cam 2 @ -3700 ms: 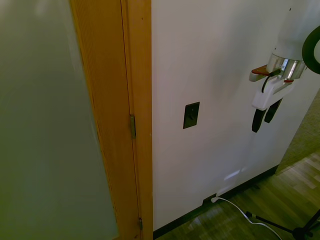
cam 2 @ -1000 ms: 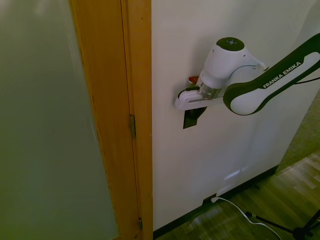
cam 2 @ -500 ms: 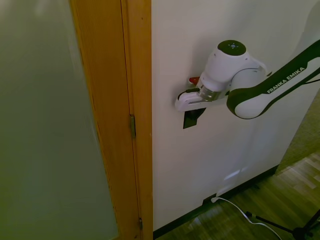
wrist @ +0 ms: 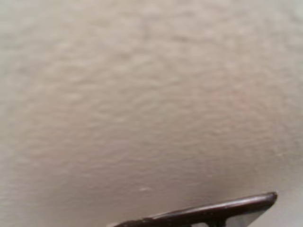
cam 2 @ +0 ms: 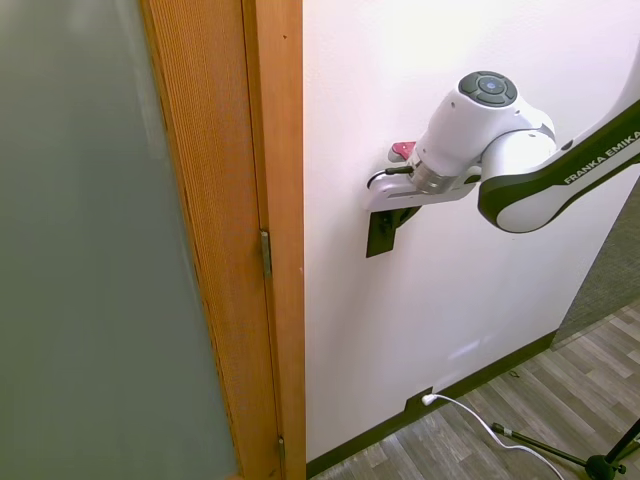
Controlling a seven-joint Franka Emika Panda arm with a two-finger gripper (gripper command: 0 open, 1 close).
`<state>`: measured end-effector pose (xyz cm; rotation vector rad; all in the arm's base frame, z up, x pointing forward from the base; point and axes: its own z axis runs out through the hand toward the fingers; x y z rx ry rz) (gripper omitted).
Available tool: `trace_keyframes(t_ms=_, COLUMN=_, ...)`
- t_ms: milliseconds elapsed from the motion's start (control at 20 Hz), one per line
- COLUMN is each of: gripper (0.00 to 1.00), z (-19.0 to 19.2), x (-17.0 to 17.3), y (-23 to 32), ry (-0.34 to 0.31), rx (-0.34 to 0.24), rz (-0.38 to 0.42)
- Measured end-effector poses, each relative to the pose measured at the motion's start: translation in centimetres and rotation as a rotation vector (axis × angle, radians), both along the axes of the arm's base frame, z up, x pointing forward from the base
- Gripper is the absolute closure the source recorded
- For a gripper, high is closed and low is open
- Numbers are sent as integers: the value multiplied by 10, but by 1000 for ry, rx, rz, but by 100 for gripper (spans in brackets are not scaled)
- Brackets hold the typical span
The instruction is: Turn on the light
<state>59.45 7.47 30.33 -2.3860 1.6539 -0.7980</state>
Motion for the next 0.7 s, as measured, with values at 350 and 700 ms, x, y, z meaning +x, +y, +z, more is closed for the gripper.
trace_keyframes(t_ms=350, gripper=0, z=-8, x=-28, y=-14, ry=-24, rx=9, rz=33)
trace_keyframes(t_ms=700, gripper=0, z=19, x=-81, y=6, ry=-108, rx=13, rz=79)
